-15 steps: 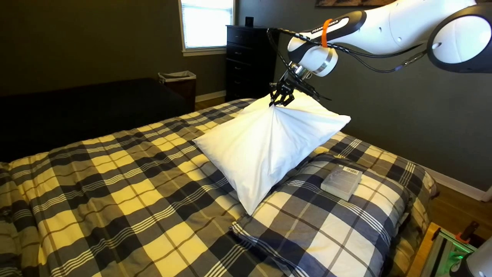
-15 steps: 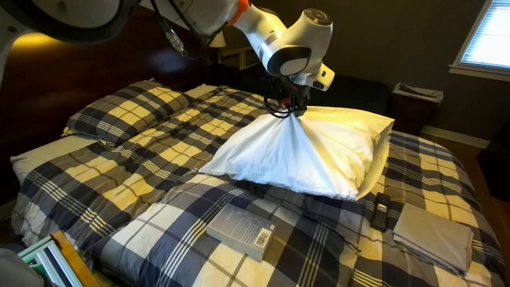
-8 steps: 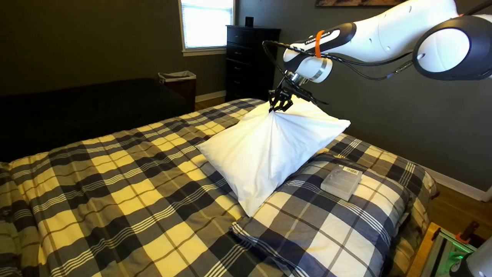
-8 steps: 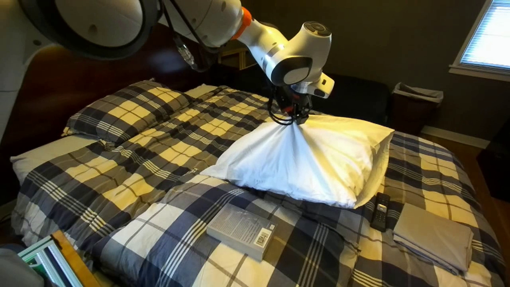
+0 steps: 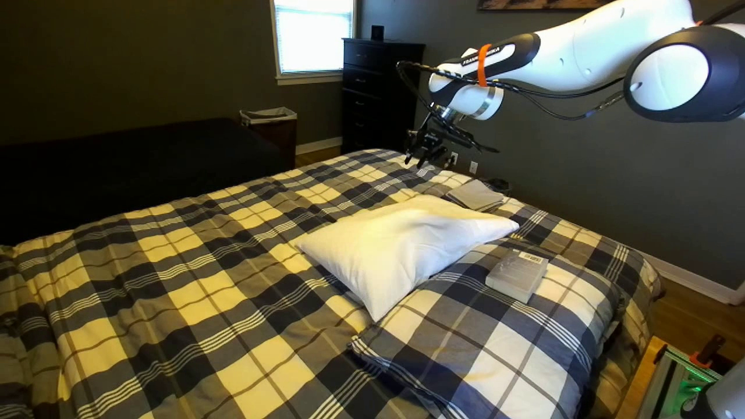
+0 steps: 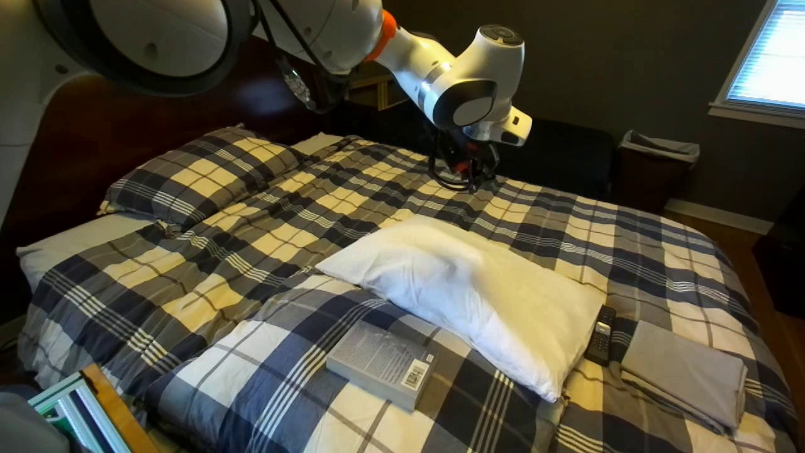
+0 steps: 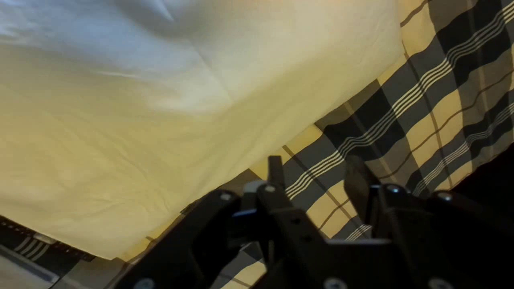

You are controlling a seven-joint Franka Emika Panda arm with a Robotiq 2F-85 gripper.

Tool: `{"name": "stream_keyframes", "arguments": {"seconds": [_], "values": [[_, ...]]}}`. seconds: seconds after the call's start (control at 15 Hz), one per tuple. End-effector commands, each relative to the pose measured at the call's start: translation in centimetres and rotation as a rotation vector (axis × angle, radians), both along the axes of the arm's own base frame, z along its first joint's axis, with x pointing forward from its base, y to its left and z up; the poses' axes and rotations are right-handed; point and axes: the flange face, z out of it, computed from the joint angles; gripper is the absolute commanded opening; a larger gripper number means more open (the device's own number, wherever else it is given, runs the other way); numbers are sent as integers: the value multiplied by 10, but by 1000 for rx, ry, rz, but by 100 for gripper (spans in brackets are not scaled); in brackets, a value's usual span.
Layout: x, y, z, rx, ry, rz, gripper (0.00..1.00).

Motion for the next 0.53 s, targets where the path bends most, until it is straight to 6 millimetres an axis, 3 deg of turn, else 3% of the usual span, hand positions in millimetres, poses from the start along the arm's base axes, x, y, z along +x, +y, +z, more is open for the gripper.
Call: {"name": "stream_keyframes", "arguments": {"seconds": [0.0,0.2,0.47], "values": [[-33,-7,22,-31,99,0,76],[-63,-18,30,-129,200,-3,99],[-107,-37,29,-292,324,-24,100]]}}
